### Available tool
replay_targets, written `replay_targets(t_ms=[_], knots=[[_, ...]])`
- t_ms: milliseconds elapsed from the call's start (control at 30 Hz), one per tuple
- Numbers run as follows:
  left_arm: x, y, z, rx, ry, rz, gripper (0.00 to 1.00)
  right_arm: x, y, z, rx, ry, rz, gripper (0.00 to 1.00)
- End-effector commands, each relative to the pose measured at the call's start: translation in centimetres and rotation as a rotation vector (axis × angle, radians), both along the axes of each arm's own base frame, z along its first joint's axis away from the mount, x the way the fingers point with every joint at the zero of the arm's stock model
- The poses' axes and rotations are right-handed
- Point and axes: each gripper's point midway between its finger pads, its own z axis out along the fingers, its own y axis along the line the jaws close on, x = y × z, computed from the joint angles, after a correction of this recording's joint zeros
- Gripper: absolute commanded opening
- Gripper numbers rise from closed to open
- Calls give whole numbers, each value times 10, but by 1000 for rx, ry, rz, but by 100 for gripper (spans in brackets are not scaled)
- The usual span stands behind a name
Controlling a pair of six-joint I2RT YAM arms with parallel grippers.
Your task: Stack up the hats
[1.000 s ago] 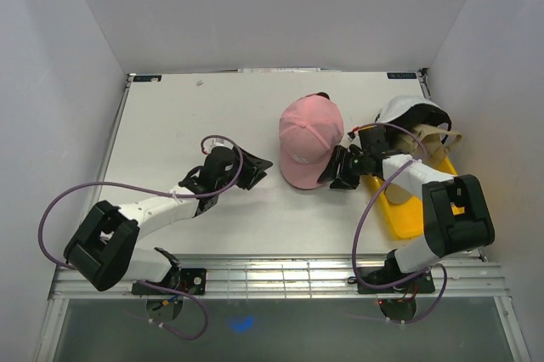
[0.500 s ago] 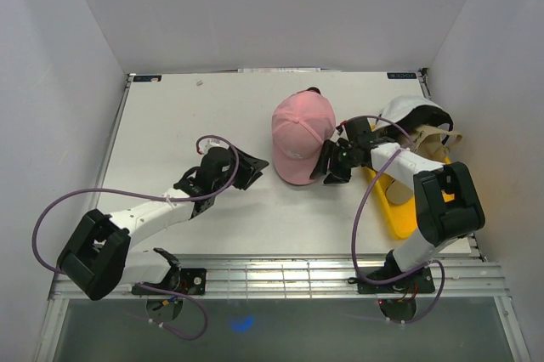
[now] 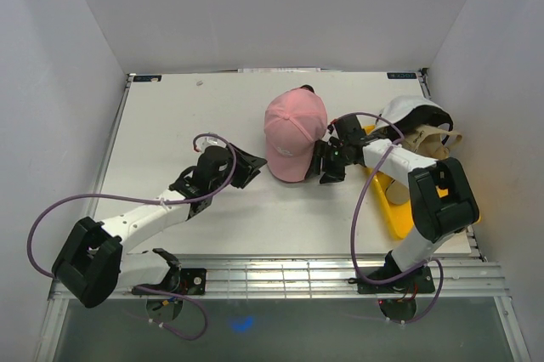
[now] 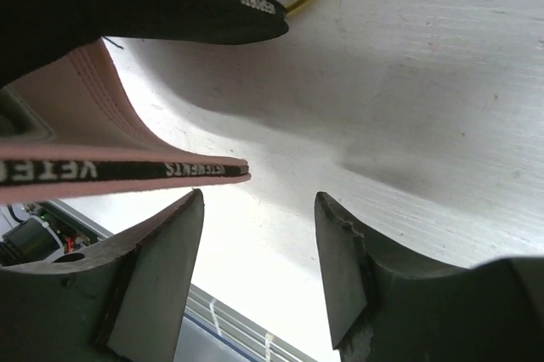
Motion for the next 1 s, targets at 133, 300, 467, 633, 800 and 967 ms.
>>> replay_targets(t_ms=[133, 300, 467, 633, 800, 967], knots=[[4, 0, 38, -14, -87, -12, 55, -5, -10, 26, -26, -68, -7, 65], [4, -1, 56, -12, -122, -29, 57, -10, -16, 52, -23, -115, -22, 66], [1, 1, 73, 7, -168, -52, 57, -22, -31, 81, -41, -151, -62, 66], [-3, 0, 96, 18, -225, -95, 58, -26, -77, 128, -108, -231, -201, 66], [-9, 3, 116, 18, -289, -113, 58, -39, -150, 148, -230, -270, -419, 65], [-18, -1, 122, 9, -302, -165, 58, -38, -203, 153, -371, -280, -546, 64]])
